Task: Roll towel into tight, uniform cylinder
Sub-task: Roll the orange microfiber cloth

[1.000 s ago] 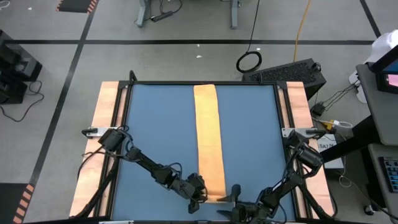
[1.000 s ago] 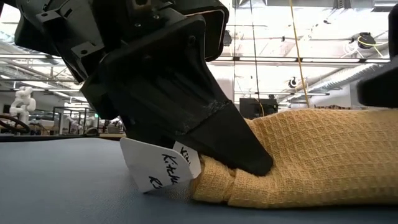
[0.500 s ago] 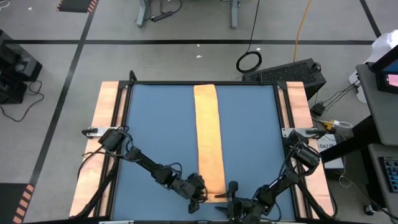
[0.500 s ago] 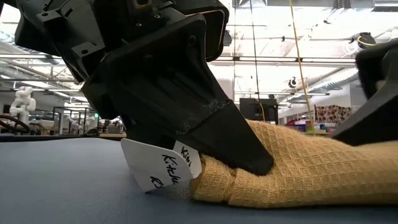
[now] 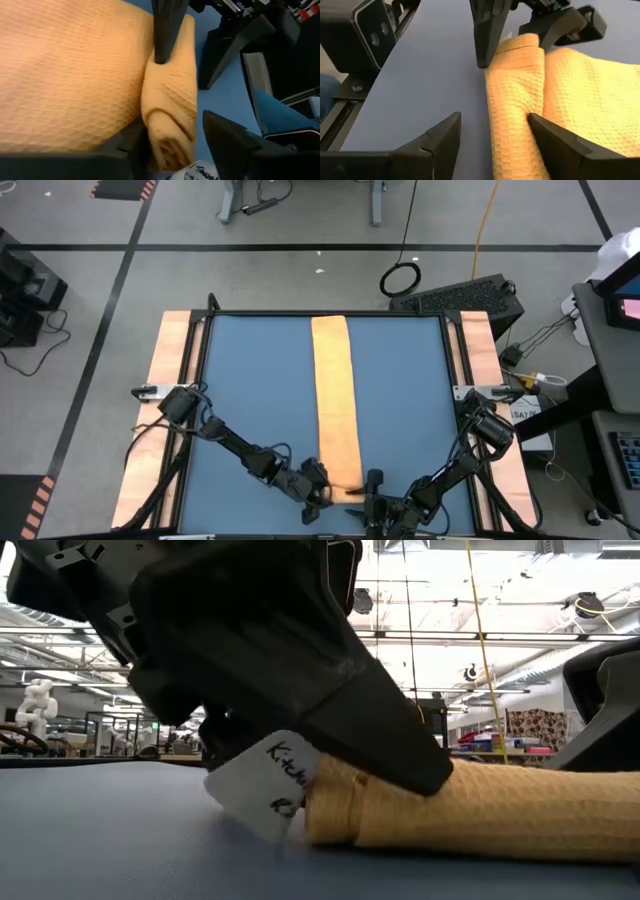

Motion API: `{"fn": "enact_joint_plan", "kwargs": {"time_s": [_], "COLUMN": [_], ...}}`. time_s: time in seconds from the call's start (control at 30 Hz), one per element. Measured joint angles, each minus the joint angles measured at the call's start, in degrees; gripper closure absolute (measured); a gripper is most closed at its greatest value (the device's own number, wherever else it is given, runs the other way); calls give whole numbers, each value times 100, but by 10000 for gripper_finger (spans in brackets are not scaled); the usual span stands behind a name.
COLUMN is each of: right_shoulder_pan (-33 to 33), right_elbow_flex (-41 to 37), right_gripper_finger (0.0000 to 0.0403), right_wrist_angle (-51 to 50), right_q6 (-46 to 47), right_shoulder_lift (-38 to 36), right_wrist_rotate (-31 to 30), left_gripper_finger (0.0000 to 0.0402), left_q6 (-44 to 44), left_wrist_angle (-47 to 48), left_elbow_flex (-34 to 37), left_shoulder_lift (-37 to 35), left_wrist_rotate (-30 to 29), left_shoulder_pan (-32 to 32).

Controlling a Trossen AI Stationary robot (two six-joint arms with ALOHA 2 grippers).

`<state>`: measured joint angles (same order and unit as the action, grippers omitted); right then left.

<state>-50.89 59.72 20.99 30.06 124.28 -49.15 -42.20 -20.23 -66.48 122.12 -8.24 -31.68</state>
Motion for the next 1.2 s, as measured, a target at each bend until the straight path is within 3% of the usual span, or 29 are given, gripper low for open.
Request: {"fn": "enact_joint_plan", "kwargs": {"time_s": [0.23, 0.5, 0.73, 1.03, 1.2], "right_shoulder_pan": [19, 59, 129, 165, 182], "right_elbow_flex": [0, 0, -2, -4, -9], "right_gripper_finger": [184, 184, 184, 184, 184], "right_wrist_angle": [-92, -148, -132, -100, -59], "right_q6": [285, 424, 444, 664, 605], "right_shoulder_lift": [-11, -17, -15, -4, 1], "right_wrist_rotate": [102, 216, 291, 301, 346], "left_gripper_finger": [185, 184, 184, 184, 184], "left_q6": [847, 2179, 2795, 2987, 3616], "left_wrist_angle": [164, 282, 68, -234, -445], "left_elbow_flex": [13, 4, 0, -2, -2], "left_shoulder_lift": [-496, -734, -516, -139, -37], "left_wrist_rotate": [-321, -1760, -2494, -2700, -2698], "left_shoulder_pan": [-178, -693, -1056, -1088, -1029]}}
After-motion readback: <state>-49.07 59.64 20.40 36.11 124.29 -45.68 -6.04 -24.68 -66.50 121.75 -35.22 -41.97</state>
